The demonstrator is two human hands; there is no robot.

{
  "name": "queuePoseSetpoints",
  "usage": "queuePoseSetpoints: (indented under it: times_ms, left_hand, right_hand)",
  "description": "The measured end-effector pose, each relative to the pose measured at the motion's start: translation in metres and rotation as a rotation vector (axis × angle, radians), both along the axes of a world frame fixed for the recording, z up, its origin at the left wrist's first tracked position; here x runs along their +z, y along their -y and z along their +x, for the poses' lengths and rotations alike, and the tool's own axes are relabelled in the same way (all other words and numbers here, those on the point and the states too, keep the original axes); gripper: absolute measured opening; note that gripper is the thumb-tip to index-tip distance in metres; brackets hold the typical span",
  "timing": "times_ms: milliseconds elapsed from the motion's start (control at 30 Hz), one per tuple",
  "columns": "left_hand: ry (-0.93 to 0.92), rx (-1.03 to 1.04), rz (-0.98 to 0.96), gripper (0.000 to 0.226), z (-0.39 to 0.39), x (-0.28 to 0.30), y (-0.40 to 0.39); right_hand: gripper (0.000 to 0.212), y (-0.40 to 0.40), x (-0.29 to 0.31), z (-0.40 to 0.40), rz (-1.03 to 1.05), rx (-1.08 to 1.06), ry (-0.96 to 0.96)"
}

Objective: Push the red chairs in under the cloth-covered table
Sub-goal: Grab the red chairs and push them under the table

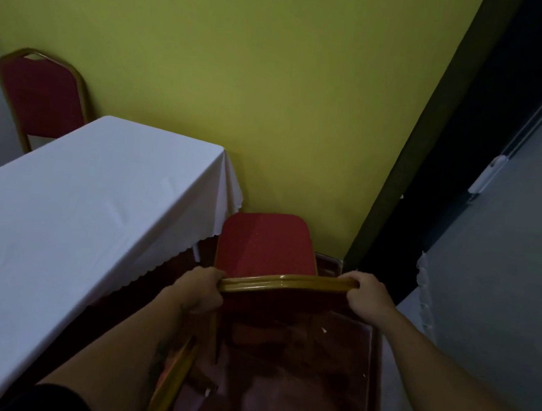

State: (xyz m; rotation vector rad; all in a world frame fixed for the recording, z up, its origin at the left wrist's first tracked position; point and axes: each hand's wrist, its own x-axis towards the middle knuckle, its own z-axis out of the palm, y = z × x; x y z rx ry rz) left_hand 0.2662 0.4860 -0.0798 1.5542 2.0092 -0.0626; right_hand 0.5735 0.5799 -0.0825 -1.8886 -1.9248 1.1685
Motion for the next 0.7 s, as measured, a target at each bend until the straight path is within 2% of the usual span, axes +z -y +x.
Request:
queuePoseSetpoints:
  times_ms: [67,133,200,267,300,400,467,567,700]
  left_hand:
    - [-0.006,0.035,-0.014,0.045,-0.005,-0.003,0.001]
    - [-0.05,0.03,-0.033,0.042,-0.001,-0.001,-0.003]
    - [-0.119,0.005,-0.069,0.041,0.005,0.002,-0.009]
    - [-0.171,-0.023,-0.111,0.035,0.011,0.004,-0.012]
    - [-0.183,-0.033,-0.125,0.032,0.015,0.005,-0.013]
    - [-0.19,-0.075,-0.146,0.027,0.026,0.005,-0.013]
    - [-0.195,-0.109,-0.169,0.028,0.035,0.006,-0.011]
    - [-0.18,-0.156,-0.169,0.031,0.05,0.01,-0.009]
    - [-0.141,-0.201,-0.162,0.035,0.07,0.016,-0.006]
  right_hand:
    - [0.054,0.011,-0.006,-0.004,0.023,-0.17,-0.097]
    - [0.065,0.029,-0.01,-0.013,-0.012,-0.463,-0.263]
    - [0.046,0.049,-0.013,-0.024,-0.24,-0.683,-0.51]
    - [0.022,0.065,-0.008,-0.039,-0.53,-0.623,-0.696]
    - [0.019,0.067,-0.003,-0.046,-0.601,-0.554,-0.763]
    - [0.055,0.058,0.004,-0.062,-0.625,-0.532,-1.013]
    - [0.055,0.054,0.005,-0.068,-0.59,-0.601,-1.063]
    - [0.052,0.047,-0.003,-0.064,-0.505,-0.706,-1.021]
    - [0.015,0.037,0.006,-0.05,-0.494,-0.756,-1.01]
